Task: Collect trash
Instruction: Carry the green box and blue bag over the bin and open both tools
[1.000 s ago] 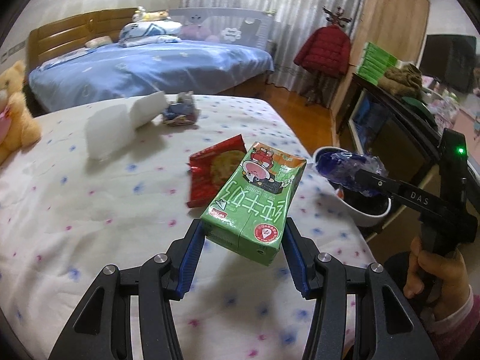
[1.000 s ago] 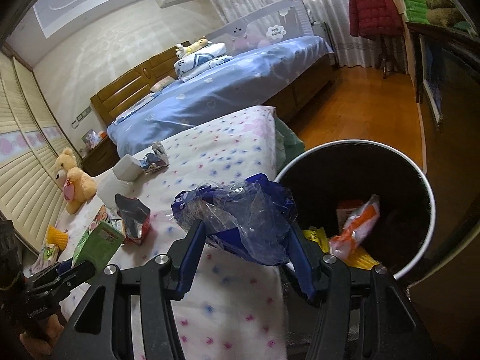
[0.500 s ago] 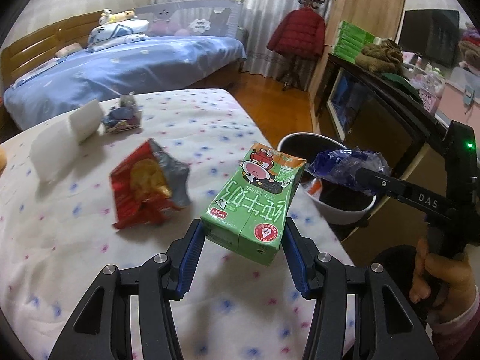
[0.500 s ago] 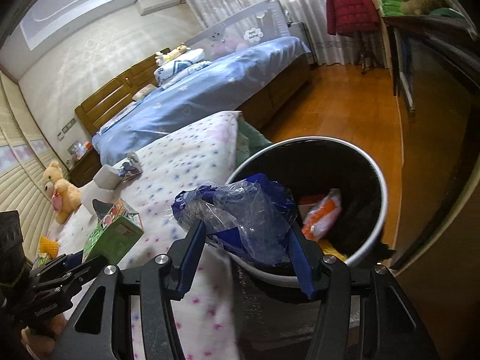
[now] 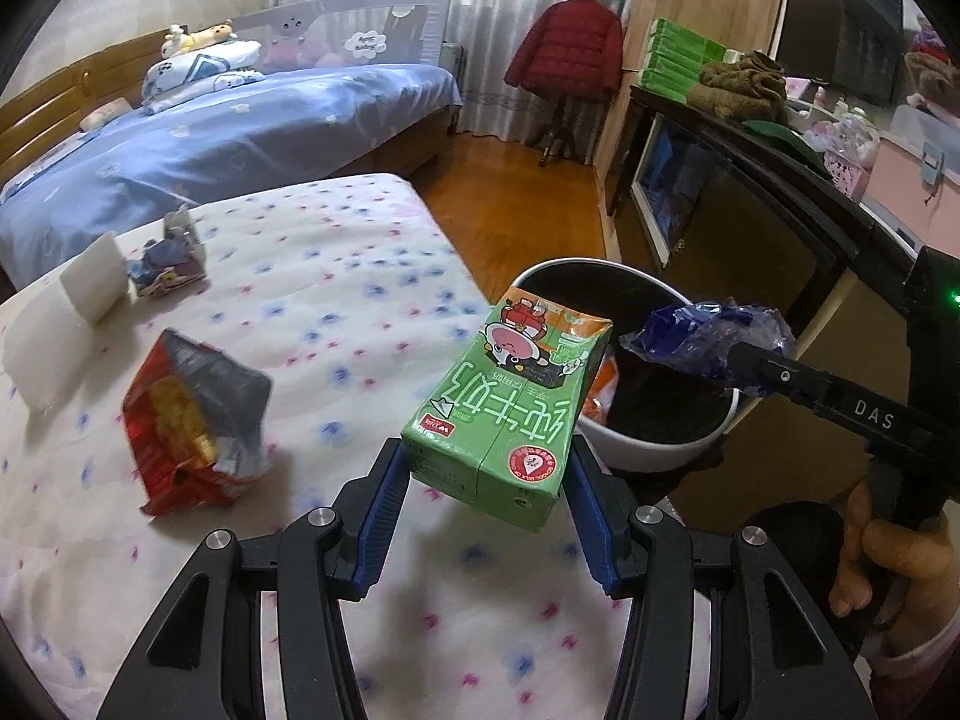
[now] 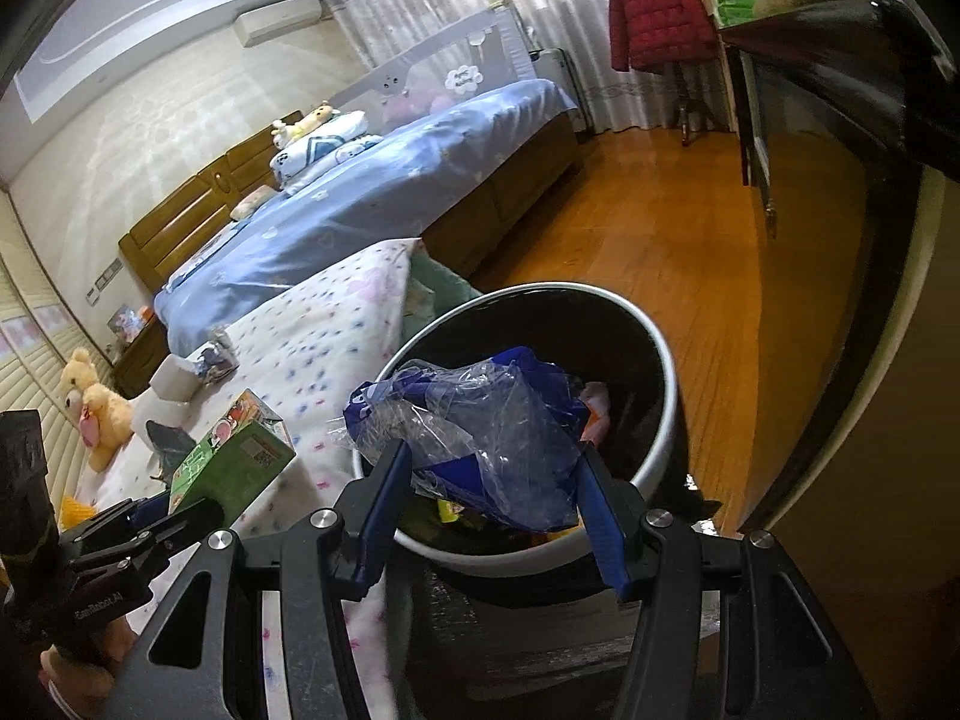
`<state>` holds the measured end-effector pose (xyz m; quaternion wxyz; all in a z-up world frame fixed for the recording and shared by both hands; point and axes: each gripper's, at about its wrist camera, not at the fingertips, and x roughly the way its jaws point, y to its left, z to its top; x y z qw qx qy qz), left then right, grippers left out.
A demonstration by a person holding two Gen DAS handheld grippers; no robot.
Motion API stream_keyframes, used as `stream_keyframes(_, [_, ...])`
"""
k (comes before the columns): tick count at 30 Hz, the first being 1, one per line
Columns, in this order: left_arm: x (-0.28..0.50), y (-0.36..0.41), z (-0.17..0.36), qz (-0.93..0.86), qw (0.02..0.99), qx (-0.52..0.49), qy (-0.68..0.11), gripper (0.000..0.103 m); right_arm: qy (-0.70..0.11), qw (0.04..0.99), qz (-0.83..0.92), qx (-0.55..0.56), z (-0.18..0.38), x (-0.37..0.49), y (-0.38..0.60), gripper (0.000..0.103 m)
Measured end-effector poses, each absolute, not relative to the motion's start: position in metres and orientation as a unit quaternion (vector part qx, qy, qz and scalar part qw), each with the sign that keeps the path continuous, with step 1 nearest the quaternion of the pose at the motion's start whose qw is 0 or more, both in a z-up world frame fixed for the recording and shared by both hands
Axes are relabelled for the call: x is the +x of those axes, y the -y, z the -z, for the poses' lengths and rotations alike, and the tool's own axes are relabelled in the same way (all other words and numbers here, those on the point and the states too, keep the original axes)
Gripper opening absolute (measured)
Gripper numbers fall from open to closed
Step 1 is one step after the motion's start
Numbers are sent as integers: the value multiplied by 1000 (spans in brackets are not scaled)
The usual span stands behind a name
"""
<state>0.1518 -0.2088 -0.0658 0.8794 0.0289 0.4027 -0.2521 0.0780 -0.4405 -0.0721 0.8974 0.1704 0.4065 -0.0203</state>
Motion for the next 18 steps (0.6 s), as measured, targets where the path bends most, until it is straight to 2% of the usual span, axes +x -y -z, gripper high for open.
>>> stream_keyframes(18, [177,256,76,273,866,54,-415,51,-412,894,55,169,79,82,459,56])
